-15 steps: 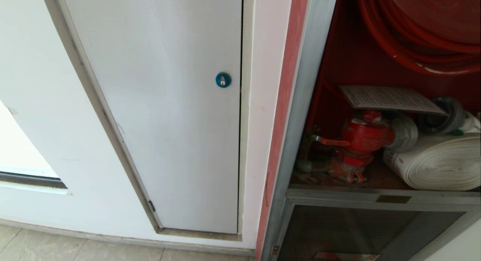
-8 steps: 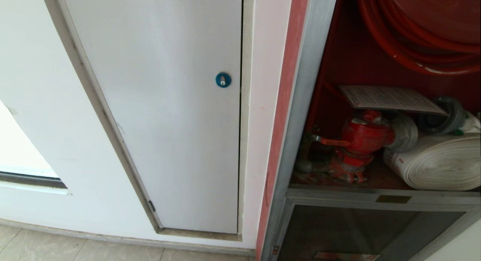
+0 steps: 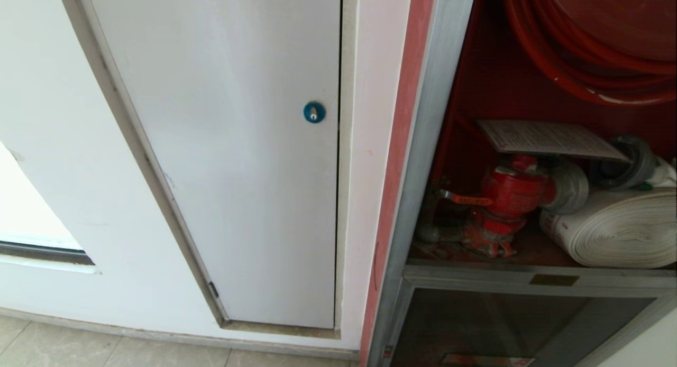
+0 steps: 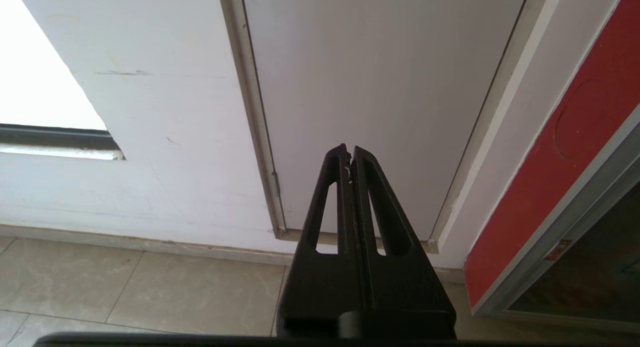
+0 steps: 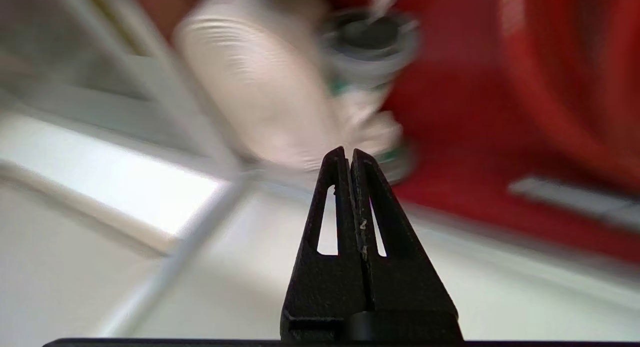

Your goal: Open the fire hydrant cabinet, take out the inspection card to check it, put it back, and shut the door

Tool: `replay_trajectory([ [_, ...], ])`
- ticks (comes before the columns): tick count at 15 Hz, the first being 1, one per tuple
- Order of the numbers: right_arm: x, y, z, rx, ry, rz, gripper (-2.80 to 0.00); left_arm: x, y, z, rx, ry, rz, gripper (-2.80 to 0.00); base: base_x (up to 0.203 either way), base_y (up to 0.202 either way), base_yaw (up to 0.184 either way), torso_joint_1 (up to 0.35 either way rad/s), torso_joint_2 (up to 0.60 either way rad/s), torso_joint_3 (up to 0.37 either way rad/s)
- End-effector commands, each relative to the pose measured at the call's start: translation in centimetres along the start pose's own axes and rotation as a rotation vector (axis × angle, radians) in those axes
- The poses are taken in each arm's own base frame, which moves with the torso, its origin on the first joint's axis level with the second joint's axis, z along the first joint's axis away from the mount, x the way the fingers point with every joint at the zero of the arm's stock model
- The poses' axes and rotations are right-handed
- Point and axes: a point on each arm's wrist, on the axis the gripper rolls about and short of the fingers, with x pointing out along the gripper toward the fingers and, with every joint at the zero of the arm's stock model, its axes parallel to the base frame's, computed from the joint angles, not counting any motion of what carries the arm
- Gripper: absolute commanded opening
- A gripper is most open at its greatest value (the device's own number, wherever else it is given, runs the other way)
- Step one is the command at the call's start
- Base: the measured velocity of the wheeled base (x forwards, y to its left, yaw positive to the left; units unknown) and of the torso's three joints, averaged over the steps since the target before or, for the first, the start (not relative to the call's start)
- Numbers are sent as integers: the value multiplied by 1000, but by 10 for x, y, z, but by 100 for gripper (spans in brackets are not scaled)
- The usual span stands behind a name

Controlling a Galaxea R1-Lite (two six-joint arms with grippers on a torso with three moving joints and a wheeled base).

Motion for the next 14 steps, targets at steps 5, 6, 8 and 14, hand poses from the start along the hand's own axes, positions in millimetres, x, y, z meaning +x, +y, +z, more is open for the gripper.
replay_trajectory([
  [5,31,10,9,-96,-22,-75,-280,0,0,-1,0,6,0,-280,0,0,0,0,0,0],
  [6,42,12,12,-85,-29,-98,-280,0,0,-1,0,6,0,-280,0,0,0,0,0,0],
  [8,66,17,20,-78,-49,-129,-280,0,0,-1,0,6,0,-280,0,0,0,0,0,0],
  [14,89,14,31,-88,-53,-115,0,0,0,-1,0,6,0,-280,0,0,0,0,0,0],
])
